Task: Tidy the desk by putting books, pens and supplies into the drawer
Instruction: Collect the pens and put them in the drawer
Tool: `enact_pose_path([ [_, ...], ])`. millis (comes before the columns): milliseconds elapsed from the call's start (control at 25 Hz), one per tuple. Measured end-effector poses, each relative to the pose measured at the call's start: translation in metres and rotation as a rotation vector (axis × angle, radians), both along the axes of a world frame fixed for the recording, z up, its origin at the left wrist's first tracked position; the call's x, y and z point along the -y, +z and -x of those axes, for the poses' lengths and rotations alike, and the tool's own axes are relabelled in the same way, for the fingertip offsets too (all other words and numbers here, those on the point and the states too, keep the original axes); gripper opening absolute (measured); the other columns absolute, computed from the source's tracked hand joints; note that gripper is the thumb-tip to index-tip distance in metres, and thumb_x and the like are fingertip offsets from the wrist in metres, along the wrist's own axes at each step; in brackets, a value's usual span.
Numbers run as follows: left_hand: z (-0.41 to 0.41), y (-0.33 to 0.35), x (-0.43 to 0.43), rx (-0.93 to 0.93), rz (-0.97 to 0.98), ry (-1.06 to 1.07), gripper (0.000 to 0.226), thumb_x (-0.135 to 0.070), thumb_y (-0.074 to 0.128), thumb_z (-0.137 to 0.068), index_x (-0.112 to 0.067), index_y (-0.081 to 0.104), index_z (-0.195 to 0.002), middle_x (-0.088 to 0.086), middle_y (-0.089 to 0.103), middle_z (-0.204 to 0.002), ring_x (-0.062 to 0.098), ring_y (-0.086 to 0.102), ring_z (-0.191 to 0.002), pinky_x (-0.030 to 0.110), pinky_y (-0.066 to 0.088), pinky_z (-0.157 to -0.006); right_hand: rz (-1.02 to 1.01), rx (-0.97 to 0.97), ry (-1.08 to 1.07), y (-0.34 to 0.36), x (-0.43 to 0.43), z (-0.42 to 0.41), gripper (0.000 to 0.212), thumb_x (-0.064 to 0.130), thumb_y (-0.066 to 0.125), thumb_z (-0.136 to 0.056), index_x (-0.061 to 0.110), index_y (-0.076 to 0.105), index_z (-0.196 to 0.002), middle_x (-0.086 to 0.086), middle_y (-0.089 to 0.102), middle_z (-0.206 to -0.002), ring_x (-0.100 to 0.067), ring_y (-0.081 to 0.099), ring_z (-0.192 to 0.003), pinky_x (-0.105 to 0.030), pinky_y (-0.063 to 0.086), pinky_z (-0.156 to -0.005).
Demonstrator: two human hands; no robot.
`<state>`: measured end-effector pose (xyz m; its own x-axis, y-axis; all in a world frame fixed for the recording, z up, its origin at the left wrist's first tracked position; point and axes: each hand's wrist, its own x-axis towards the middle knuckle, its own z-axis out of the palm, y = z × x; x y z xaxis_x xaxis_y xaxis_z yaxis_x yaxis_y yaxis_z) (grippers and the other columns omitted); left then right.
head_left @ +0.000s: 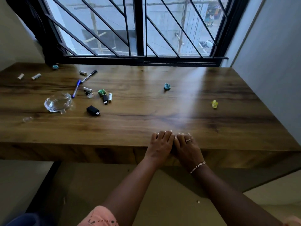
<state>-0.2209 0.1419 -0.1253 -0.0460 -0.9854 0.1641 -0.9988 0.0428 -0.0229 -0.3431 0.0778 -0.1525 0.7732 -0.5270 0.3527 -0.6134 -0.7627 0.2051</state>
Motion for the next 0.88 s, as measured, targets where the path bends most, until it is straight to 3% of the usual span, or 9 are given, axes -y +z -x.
enact_pose_path([
  [120,0.000,-0.004,-0.002,-0.021,-0.018,0.008,0.072,-0.041,0.079,-0.052,-0.019,0.044,-0.111,-0.001,0.063,-0.110,0.017,0.045,-0.096,0.030,0.027,-0.074,-0.041,-0.066,-0.028,0.007,0.000,-0.001,0.033,0.028,0.044,-0.078,0.007,0.046,-0.103,-0.013,0.062,-0.097,-0.028,0.045,-0.092,-0.039,0.053,-0.084],
  [200,-0.001,-0.002,-0.002,-0.044,-0.022,0.048,0.076,-0.042,0.076,-0.060,-0.017,0.044,-0.123,0.003,0.056,-0.126,0.022,0.050,-0.111,0.033,0.032,-0.088,-0.171,-0.178,-0.095,0.014,0.001,-0.002,0.043,0.037,0.041,-0.078,0.006,0.049,-0.106,-0.016,0.062,-0.104,-0.031,0.051,-0.098,-0.040,0.053,-0.085],
  [240,-0.002,0.003,0.000,-0.079,-0.050,0.041,0.077,-0.039,0.072,-0.070,-0.014,0.038,-0.134,0.006,0.045,-0.140,0.026,0.044,-0.125,0.036,0.031,-0.099,-0.264,-0.236,-0.139,0.018,0.001,-0.004,0.051,0.043,0.040,-0.078,0.004,0.052,-0.109,-0.018,0.062,-0.108,-0.034,0.055,-0.101,-0.041,0.052,-0.087],
  [320,-0.008,0.010,0.004,-0.124,-0.141,0.011,0.075,-0.031,0.058,-0.085,-0.012,0.019,-0.147,0.005,0.018,-0.155,0.024,0.015,-0.143,0.040,0.013,-0.114,-0.386,-0.255,-0.158,0.027,-0.002,-0.006,0.064,0.049,0.038,-0.078,0.001,0.056,-0.117,-0.022,0.059,-0.117,-0.037,0.056,-0.111,-0.044,0.049,-0.093],
  [400,-0.018,0.019,0.004,-0.205,-0.185,-0.025,0.072,-0.029,0.054,-0.088,-0.014,0.016,-0.148,0.002,0.012,-0.157,0.018,0.005,-0.146,0.037,0.002,-0.117,-0.442,-0.165,-0.118,0.039,-0.005,-0.006,0.065,0.044,0.044,-0.080,0.001,0.048,-0.129,-0.022,0.049,-0.133,-0.037,0.044,-0.127,-0.043,0.039,-0.106],
  [520,-0.037,0.022,-0.001,-0.326,-0.201,-0.065,0.062,-0.037,0.046,-0.094,-0.017,0.021,-0.147,-0.001,0.014,-0.158,0.014,0.006,-0.146,0.034,0.001,-0.117,-0.630,-0.021,-0.129,0.058,-0.005,-0.007,0.059,0.032,0.052,-0.090,0.014,0.031,-0.143,-0.010,0.019,-0.154,-0.023,0.014,-0.144,-0.030,0.017,-0.114],
  [640,-0.060,0.023,-0.011,-0.268,-0.211,-0.008,0.058,-0.040,0.034,-0.099,-0.016,0.017,-0.149,0.001,0.008,-0.159,0.016,0.002,-0.146,0.033,-0.001,-0.117,-0.602,0.064,-0.170,0.057,-0.011,-0.029,0.051,0.032,0.039,-0.097,0.018,0.026,-0.145,-0.008,0.013,-0.156,-0.021,0.009,-0.145,-0.029,0.012,-0.115],
  [880,-0.116,0.032,-0.026,-0.218,-0.198,0.148,0.068,-0.048,0.032,-0.096,-0.014,0.007,-0.150,0.006,-0.004,-0.159,0.019,-0.007,-0.146,0.036,-0.005,-0.118,-0.549,0.032,-0.194,0.060,-0.013,-0.100,0.059,0.041,0.031,-0.098,0.019,0.011,-0.148,-0.012,-0.001,-0.157,-0.026,-0.002,-0.145,-0.035,0.004,-0.117],
])
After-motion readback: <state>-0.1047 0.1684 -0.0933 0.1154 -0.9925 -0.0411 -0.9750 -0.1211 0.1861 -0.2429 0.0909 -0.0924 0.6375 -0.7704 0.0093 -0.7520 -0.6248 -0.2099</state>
